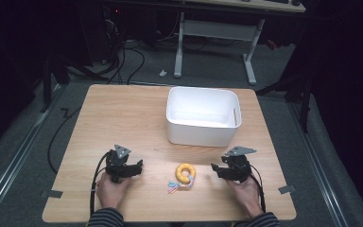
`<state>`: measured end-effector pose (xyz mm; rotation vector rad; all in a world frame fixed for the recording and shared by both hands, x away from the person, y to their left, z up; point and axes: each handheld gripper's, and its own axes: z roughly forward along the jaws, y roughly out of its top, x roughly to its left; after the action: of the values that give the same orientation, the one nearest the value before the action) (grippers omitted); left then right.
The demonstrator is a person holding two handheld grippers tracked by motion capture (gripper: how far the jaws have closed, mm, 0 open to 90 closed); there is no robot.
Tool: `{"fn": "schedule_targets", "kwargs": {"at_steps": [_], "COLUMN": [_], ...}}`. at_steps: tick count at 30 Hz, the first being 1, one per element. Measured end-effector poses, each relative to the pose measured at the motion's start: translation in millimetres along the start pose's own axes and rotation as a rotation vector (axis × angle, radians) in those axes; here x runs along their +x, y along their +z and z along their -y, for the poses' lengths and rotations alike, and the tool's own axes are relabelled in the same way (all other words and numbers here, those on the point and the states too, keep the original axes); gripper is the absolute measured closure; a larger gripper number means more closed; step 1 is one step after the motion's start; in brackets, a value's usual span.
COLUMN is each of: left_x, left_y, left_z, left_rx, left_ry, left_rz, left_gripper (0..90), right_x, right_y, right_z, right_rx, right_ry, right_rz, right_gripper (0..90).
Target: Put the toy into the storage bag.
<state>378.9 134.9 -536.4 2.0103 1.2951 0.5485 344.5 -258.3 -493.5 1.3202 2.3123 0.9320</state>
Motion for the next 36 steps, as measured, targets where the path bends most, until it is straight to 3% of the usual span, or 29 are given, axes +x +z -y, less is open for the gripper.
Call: {"fn": "schedule_targets", "kwargs": {"at_steps": [11,15,36], "left_x": [-0.1,-0.1,-1.2], "left_y": [0.0,0.0,0.1], "left_z": [0.0,0.0,-0.2], "left_rx": [0.0,0.0,0.001], "left_ry": [0.002,0.002,0.011], "left_rz": [0.002,0.002,0.013], "left_gripper": [17.2,17.2,17.2], "right_x": [15.5,18.7,43.2], "right_y": [7.0,8.7,24.5], "right_z": [-10.1,-15.4,-35.2], "right_rx": [0.029,0.044,0.077], "right_ry": [-0.031,-0.01,-0.077], "right_rz": [-0.066,-0.086,-0.164], "right_gripper": [51.6,52.7,57.6]}}
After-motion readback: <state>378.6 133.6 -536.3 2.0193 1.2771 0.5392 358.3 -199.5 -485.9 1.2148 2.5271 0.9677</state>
